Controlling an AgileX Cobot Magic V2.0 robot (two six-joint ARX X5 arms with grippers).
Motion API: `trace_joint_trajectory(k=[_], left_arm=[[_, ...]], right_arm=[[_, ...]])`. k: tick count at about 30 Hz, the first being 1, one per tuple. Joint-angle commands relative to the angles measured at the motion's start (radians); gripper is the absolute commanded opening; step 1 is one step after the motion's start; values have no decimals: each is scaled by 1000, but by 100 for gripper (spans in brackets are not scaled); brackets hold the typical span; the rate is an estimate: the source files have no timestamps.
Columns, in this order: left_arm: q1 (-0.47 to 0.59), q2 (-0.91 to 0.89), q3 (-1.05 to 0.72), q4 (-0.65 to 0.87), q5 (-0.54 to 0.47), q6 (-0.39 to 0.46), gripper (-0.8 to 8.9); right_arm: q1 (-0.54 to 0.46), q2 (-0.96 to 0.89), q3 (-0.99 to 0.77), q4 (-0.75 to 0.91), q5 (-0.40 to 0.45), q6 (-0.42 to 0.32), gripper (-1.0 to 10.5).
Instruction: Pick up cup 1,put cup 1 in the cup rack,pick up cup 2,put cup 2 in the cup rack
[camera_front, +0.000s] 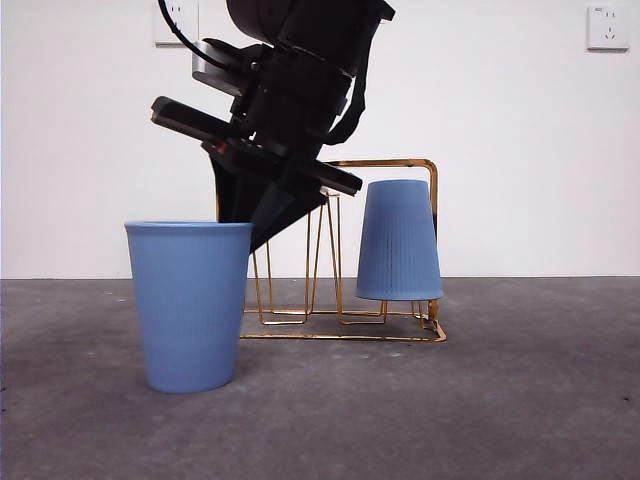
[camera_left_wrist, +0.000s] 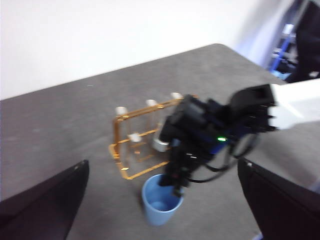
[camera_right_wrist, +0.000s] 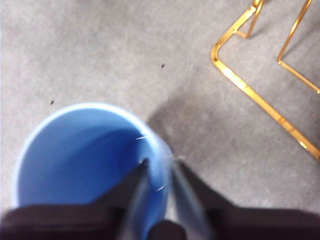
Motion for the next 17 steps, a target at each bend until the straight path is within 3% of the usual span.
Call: trace_joint_trajectory(k=[1,10,17], left_arm=[[-3,-3,0,34,46,-11,499],[-3,-3,0,174,137,-22,499],[-3,12,0,364,296,-21,499]], right_arm=[[2,11,-6,6,0,5,-12],[1,-137,-6,5,8,-30,-12],[1,-468,-6,10,123,-78,-12]])
